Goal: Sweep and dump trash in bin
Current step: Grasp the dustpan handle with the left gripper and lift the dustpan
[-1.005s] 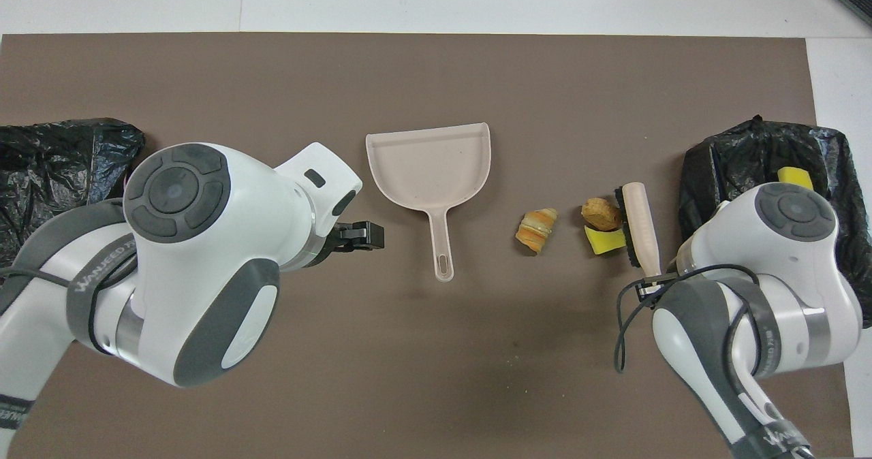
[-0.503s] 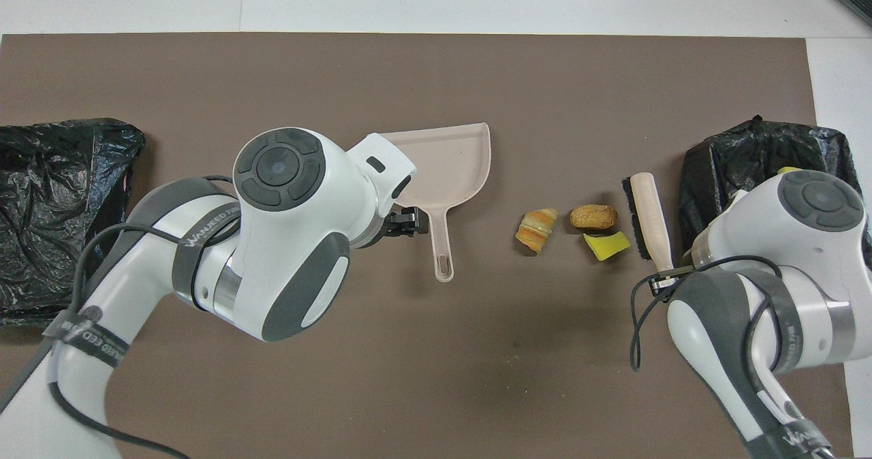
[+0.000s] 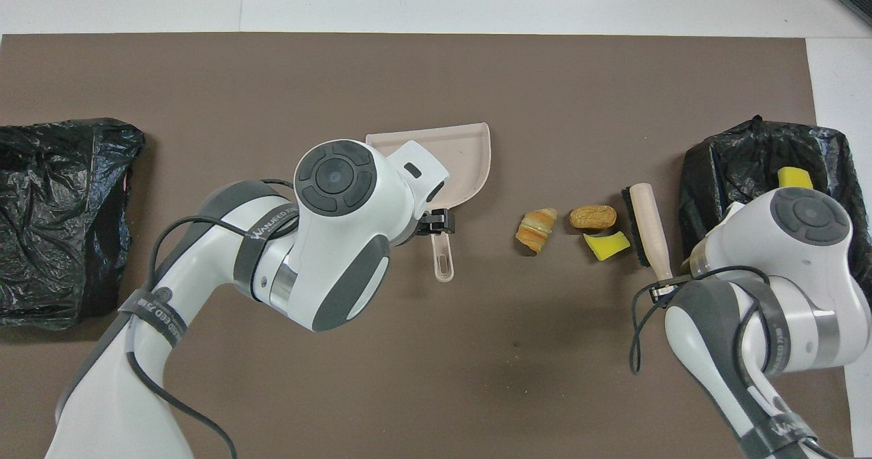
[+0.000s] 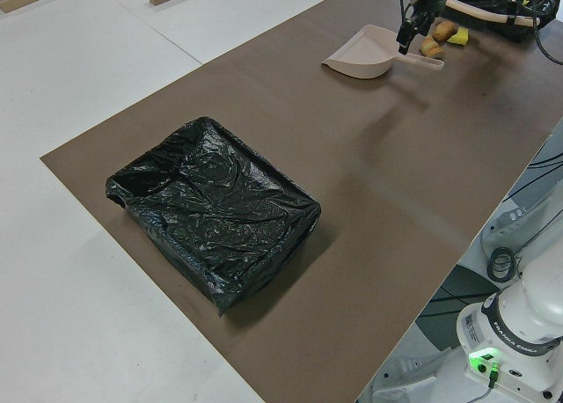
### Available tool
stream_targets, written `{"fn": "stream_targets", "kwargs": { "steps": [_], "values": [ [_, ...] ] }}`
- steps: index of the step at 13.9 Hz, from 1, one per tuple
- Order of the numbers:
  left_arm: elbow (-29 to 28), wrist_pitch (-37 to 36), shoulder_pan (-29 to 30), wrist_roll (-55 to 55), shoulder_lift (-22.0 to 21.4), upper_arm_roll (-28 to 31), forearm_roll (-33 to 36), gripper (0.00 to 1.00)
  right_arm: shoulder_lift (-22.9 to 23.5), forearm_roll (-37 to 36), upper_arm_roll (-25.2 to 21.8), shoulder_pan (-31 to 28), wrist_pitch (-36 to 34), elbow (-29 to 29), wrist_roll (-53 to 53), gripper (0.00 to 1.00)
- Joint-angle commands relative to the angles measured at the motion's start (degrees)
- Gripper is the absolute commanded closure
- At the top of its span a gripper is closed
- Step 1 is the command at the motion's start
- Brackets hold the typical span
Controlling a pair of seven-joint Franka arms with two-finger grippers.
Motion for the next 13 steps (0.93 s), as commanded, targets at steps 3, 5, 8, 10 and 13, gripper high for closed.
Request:
{"fn": "stream_targets", "kwargs": {
  "steps": [3, 5, 8, 10, 13],
  "values": [
    [0.71, 2.61, -2.78, -0.59, 2.48, 1.03, -0.46, 0.00, -0.89, -0.53, 0.62, -0.84, 1.49, -0.80, -2.04, 1.00],
    [0.89, 4.09, -3.91, -0.94, 5.02, 1.04, -0.37, 0.00, 0.34, -0.53, 0.62, -1.01, 1.57, -1.06, -1.86, 1.00],
    [0.63, 4.45, -4.36, -0.86, 5.30, 1.04, -0.37, 0.00, 0.34, -0.53, 0.62, -0.93, 1.57, -1.15, -1.95, 1.00],
    [0.71, 4.54, -4.54, -0.94, 5.56, 1.04, -0.28, 0.00, 0.35, -0.53, 0.62, -0.93, 1.57, -1.15, -1.86, 1.00],
    [1.32, 4.37, -5.59, -0.94, 6.88, 1.04, 0.07, 0.08, 0.35, -0.53, 0.62, -0.84, 1.57, -1.15, -1.86, 1.00]
  ]
}}
